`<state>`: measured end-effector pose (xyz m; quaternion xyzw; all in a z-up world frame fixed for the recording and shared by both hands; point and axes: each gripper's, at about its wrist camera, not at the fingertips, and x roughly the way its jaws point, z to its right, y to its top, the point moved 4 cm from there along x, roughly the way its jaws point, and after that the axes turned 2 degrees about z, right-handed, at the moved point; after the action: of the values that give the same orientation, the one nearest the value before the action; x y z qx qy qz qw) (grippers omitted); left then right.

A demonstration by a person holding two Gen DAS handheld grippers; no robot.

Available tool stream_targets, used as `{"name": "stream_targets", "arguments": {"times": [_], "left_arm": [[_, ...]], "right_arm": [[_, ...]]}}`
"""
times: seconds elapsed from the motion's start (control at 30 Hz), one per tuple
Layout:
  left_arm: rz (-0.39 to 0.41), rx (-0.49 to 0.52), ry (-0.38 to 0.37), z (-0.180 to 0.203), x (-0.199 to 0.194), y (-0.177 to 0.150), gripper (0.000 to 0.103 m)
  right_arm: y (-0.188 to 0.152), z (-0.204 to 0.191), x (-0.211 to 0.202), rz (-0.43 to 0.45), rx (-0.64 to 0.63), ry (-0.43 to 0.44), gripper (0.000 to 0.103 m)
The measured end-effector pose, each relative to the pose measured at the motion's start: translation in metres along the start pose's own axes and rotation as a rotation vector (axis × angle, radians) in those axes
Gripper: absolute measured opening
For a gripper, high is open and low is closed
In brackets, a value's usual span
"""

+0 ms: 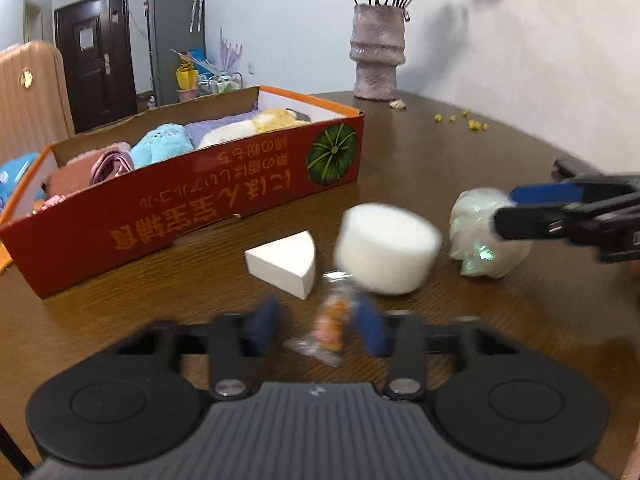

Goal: Organize soft objects
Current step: 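Grasp the wrapped snack packet with the left gripper while the right grasps the clear bag, then carry the snack packet and clear bag into the box and open both grippers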

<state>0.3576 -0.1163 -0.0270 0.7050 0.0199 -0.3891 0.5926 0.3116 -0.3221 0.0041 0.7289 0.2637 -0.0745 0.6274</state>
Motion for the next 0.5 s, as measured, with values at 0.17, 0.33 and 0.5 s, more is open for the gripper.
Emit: {"name": "stream_targets", "arguments": {"times": [0.17, 0.33, 0.5], "left_arm": [[0.004, -0.047, 0.026, 0.001, -0.012, -0.006, 0.015], [0.051, -0.126, 0.085, -0.005, -0.048, -0.012, 0.015], [0.084, -0.207, 0.146, -0.016, -0.088, -0.025, 0.015]], "right_arm": [[-0.003, 0.003, 0.017, -0.045, -0.003, 0.001, 0.053], [-0.007, -0.005, 0.016, -0.060, -0.035, 0.018, 0.041], [-0.007, -0.016, -0.002, -0.043, -0.044, 0.049, 0.038]]}}
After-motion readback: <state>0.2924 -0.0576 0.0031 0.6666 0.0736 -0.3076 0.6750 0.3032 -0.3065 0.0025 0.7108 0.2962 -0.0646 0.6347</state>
